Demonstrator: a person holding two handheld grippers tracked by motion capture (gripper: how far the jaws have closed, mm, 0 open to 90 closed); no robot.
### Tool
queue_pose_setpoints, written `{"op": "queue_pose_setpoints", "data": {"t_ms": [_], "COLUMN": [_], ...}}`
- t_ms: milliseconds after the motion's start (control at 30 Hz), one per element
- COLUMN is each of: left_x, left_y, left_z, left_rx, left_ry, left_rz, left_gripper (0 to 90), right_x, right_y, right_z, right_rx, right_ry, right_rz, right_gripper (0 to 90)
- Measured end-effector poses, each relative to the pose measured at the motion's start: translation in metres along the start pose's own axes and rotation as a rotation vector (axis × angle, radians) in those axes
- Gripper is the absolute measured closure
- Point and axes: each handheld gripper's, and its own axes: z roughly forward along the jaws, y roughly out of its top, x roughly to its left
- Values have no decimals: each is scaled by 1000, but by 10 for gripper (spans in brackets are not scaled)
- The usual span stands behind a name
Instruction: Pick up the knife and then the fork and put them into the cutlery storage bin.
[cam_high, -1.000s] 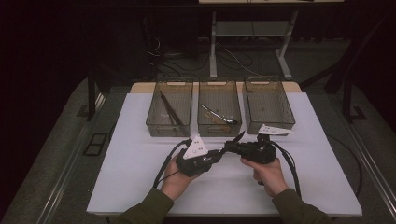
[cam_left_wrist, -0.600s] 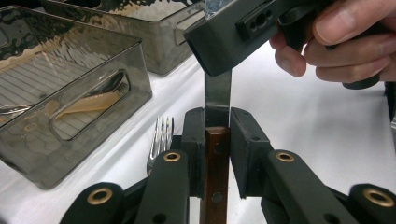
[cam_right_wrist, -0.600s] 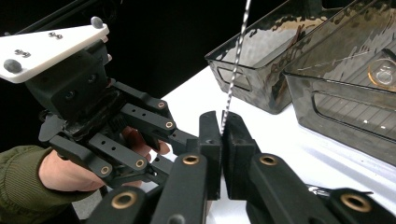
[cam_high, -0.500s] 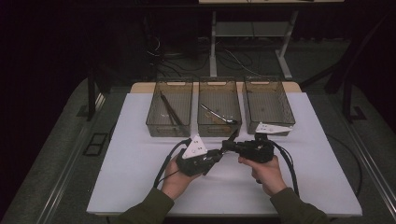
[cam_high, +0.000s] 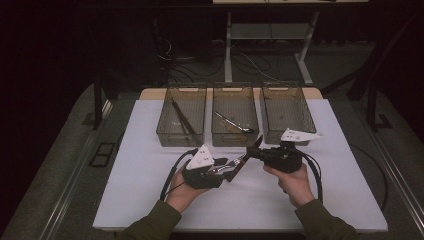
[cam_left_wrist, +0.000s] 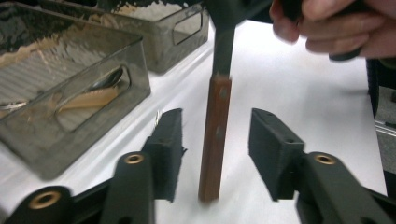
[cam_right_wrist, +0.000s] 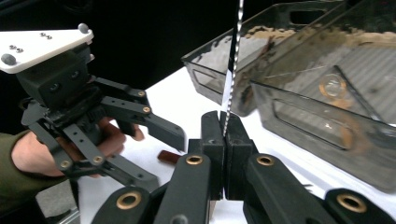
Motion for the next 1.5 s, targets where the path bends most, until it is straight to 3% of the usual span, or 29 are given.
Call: {"op": "queue_pose_setpoints", "data": {"t_ms": [333,467,667,833,1067,1300,1500], "left_x": [12,16,16,18,24,25,25], "left_y": [-24,-38,-52,-63,-70,-70,-70], "left_z": [-31,-41,-50,-59,-62,-61,-62], "left_rx": [29,51,49,48,55,65,80], "left_ry": [3,11,7,28,51,60,64], "left_rz": [-24,-25,-58,-56,-92,-106,-105], "left_gripper": [370,299,194,120,0,0,0], "right_x": [-12,-18,-27,-35,-45,-54,-71], "right_y": [10,14,19,27,44,72,95], "right_z": [-29,-40,-57,-71,-94,-114,-118], "right_rx": [5,2,7,20,23,2,4], "right_ry": [-102,-140,-198,-235,-307,-362,-432], "right_rz": [-48,-41,-54,-55,-71,-86,-76], "right_gripper": [896,896,896,896,896,896,896]}}
